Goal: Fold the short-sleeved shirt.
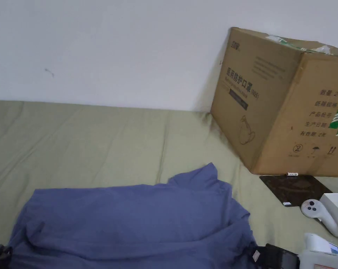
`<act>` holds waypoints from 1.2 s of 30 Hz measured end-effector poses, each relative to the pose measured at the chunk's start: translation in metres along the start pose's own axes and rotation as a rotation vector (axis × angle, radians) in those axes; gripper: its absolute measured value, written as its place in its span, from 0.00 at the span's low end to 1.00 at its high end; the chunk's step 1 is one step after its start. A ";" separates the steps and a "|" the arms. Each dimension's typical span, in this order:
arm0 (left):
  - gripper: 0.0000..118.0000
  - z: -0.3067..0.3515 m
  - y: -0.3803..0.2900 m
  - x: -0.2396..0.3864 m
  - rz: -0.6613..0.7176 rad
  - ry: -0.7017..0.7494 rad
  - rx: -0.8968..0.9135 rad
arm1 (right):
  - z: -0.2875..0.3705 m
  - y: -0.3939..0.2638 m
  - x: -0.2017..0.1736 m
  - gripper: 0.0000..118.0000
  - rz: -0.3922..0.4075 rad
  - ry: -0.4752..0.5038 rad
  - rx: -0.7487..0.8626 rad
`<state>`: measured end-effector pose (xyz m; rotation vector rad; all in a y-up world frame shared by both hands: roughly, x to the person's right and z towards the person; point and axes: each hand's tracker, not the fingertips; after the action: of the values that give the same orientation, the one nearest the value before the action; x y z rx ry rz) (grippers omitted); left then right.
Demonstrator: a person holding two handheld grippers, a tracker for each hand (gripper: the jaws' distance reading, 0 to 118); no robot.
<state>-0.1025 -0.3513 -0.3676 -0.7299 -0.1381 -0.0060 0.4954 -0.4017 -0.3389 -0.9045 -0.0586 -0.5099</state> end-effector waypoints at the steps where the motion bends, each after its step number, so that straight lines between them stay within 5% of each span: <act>1: 0.02 0.000 0.000 0.000 -0.008 0.007 -0.001 | -0.011 0.000 0.006 0.98 -0.009 -0.036 -0.017; 4: 0.02 -0.004 -0.005 0.000 -0.014 0.025 -0.033 | -0.042 0.013 0.017 0.89 -0.014 -0.098 -0.129; 5: 0.02 -0.006 -0.007 -0.001 -0.009 0.036 -0.050 | -0.046 0.013 0.017 0.70 0.004 -0.138 -0.154; 6: 0.02 -0.010 -0.011 -0.002 0.001 0.043 -0.072 | -0.050 0.011 0.014 0.31 0.067 -0.206 -0.177; 7: 0.02 -0.014 -0.013 -0.004 0.014 0.039 -0.092 | -0.052 0.008 0.010 0.17 0.133 -0.257 -0.178; 10: 0.02 -0.020 -0.024 -0.008 0.023 0.045 -0.122 | -0.043 0.008 0.001 0.10 0.202 -0.198 -0.163; 14: 0.02 -0.018 -0.025 -0.016 0.045 0.042 -0.113 | -0.016 0.013 -0.001 0.06 0.184 -0.162 -0.129; 20: 0.02 0.024 -0.012 -0.015 0.005 0.055 -0.093 | 0.044 0.002 -0.010 0.06 0.240 -0.093 -0.100; 24: 0.02 0.057 -0.043 -0.024 0.026 0.028 -0.183 | 0.070 -0.032 0.005 0.06 0.170 -0.070 -0.171; 28: 0.02 0.057 -0.098 -0.033 0.122 -0.039 -0.330 | 0.056 -0.073 0.023 0.06 0.199 -0.148 -0.237; 31: 0.03 0.048 -0.122 -0.040 0.202 -0.061 -0.319 | 0.043 -0.086 0.029 0.07 0.145 -0.162 -0.228; 33: 0.23 0.051 -0.120 -0.043 0.203 -0.036 -0.297 | 0.045 -0.087 0.026 0.13 0.137 -0.174 -0.194; 35: 0.78 0.056 -0.112 -0.042 0.176 -0.010 -0.280 | 0.052 -0.083 0.019 0.62 0.173 -0.195 -0.173; 36: 0.97 0.061 -0.107 -0.042 0.159 -0.001 -0.266 | 0.060 -0.081 0.015 0.86 0.197 -0.186 -0.152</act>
<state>-0.1572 -0.3925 -0.2567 -1.0045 -0.0798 0.1300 0.4820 -0.4033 -0.2380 -1.0926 -0.1001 -0.2483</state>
